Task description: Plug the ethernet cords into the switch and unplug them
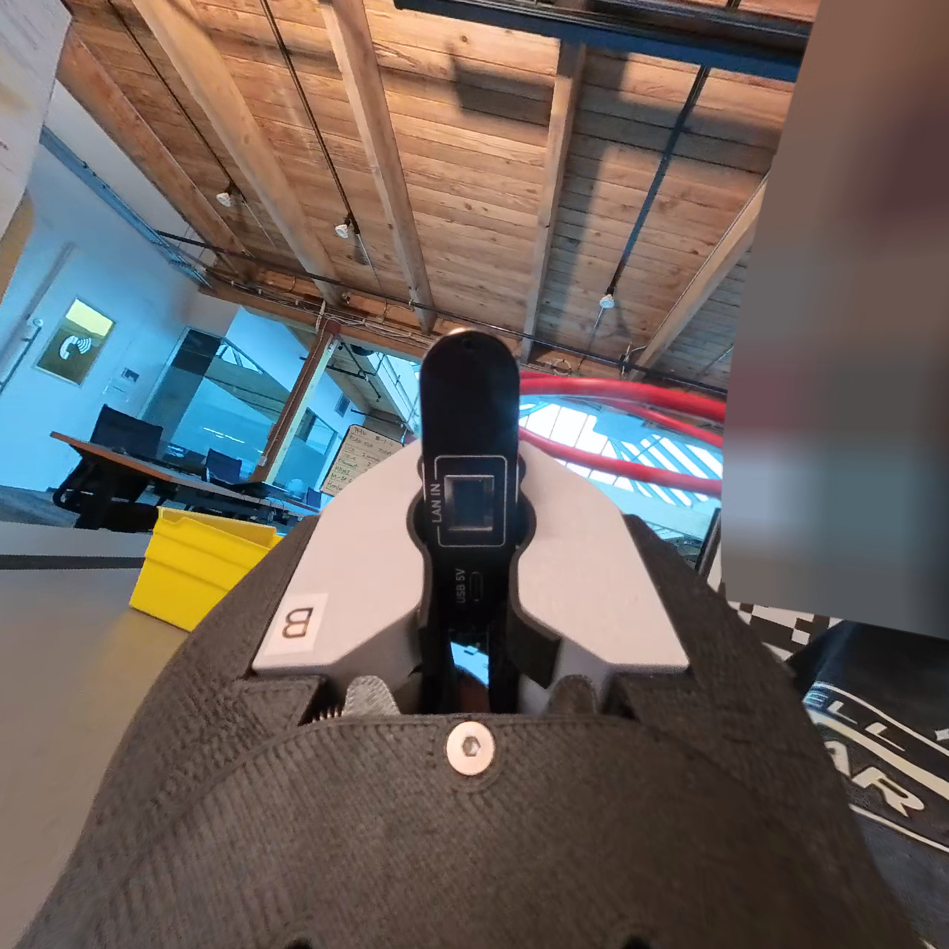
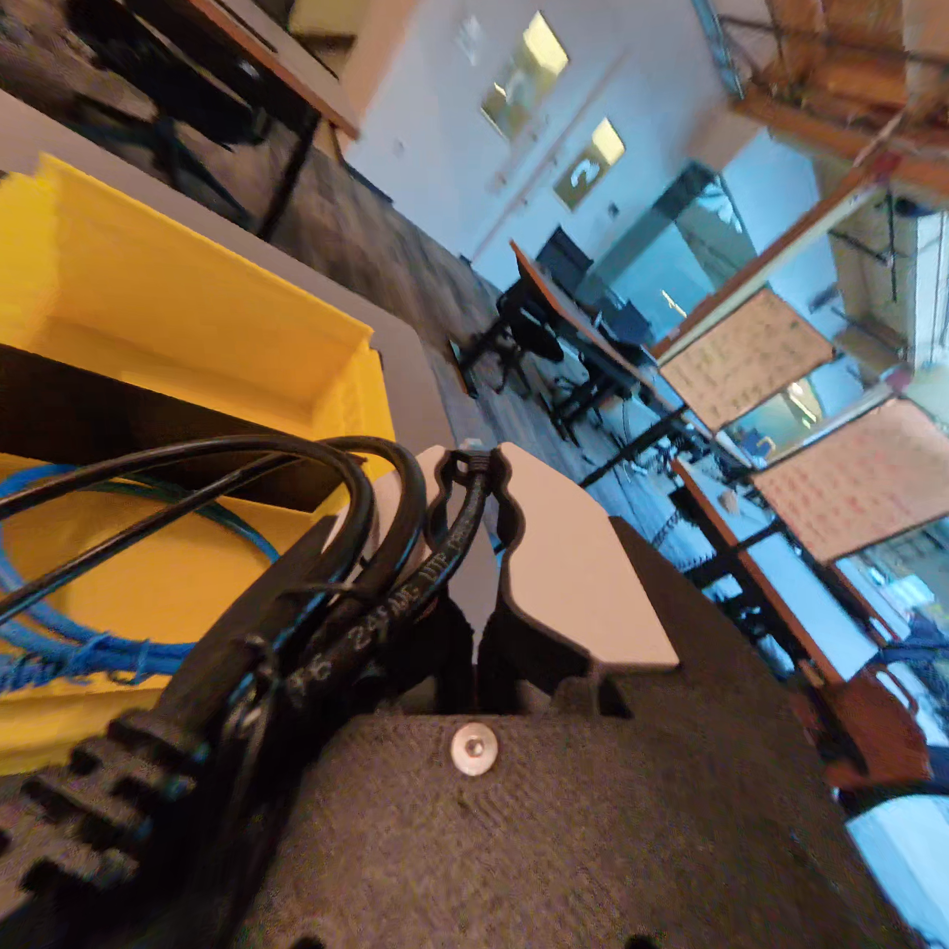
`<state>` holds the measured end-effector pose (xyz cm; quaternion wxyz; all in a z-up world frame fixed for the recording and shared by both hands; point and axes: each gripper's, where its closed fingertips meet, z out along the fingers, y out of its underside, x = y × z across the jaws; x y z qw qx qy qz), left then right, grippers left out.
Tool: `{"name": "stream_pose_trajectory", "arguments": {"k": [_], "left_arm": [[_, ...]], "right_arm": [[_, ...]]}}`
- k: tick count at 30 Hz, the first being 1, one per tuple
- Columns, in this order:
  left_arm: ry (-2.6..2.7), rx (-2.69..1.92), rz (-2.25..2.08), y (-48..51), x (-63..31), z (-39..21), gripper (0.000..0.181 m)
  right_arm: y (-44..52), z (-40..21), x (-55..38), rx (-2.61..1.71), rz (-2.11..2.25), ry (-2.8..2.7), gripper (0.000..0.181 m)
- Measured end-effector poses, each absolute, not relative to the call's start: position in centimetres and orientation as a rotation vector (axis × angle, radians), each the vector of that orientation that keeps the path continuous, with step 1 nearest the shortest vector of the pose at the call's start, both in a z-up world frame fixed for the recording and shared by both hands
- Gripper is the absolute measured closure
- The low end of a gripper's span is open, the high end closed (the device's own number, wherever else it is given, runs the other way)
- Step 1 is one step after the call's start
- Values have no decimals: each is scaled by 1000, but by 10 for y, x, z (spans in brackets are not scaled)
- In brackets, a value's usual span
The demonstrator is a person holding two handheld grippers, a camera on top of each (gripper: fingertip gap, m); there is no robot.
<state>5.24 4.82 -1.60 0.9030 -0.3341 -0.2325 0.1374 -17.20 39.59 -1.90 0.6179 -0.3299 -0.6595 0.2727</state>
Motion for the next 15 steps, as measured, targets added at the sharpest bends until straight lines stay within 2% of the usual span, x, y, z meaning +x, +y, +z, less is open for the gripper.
{"name": "stream_pose_trajectory", "arguments": {"k": [7,10,12,15], "left_arm": [[-485,-738,265,57,51,-20,156],[-481,-765,283,60,52,-21,155],[-483,-781,285,62,52,-22,155],[-485,-798,282,65,51,-24,156]], "right_arm": [[404,-79,-212,-871,498,-1561,166],[405,-110,-206,-895,274,-1803,143],[405,-126,-189,-908,200,-1980,139],[388,-140,-157,-963,341,-2257,130]]}}
